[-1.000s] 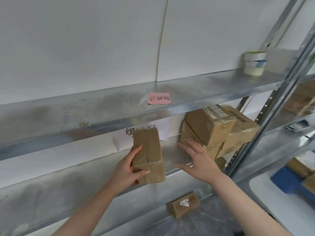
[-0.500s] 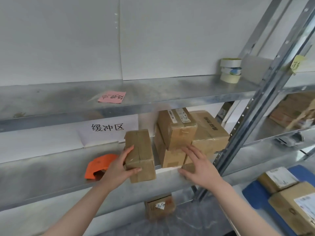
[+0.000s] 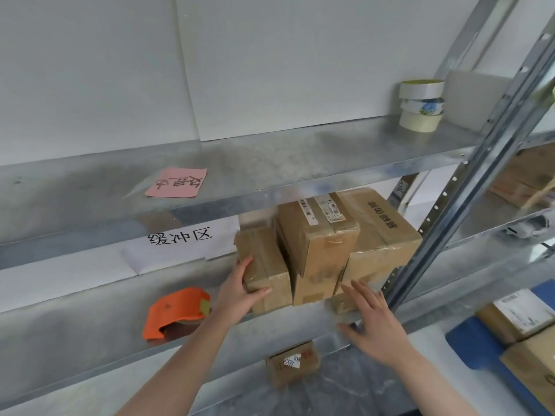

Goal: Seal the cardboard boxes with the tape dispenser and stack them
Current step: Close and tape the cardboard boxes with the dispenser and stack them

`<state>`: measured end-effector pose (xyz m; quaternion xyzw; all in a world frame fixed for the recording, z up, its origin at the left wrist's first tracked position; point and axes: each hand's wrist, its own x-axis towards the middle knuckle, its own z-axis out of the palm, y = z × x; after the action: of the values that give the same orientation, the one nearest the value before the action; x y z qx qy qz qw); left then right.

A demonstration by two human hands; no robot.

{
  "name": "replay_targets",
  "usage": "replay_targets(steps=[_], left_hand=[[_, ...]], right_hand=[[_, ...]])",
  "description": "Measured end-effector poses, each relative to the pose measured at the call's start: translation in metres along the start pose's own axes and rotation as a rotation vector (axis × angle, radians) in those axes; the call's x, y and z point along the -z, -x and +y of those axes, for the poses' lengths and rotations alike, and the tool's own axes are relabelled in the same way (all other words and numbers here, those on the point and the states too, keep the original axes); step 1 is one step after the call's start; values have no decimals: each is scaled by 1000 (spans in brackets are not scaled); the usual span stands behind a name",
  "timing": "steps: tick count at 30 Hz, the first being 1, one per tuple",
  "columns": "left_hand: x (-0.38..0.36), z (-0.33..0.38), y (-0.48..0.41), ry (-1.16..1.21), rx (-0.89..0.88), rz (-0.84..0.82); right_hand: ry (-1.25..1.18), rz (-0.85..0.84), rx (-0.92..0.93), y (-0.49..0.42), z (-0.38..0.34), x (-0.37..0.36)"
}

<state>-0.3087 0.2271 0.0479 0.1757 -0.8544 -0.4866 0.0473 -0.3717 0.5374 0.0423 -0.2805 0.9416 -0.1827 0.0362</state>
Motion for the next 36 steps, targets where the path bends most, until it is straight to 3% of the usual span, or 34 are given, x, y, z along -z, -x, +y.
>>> replay_targets(steps=[17, 23, 32, 36], left_hand=[[-14, -33, -37, -110, 2, -169], [-4, -25, -33, -152, -71, -141], [15, 8, -20, -475, -222, -251], [22, 30, -19, -422, -90, -355]], right_hand=[[-139, 5, -129, -21, -7, -26], [-120, 30, -146, -21, -12, -13], [-96, 22, -221, -23, -32, 17], [-132, 49, -248, -26, -34, 30]])
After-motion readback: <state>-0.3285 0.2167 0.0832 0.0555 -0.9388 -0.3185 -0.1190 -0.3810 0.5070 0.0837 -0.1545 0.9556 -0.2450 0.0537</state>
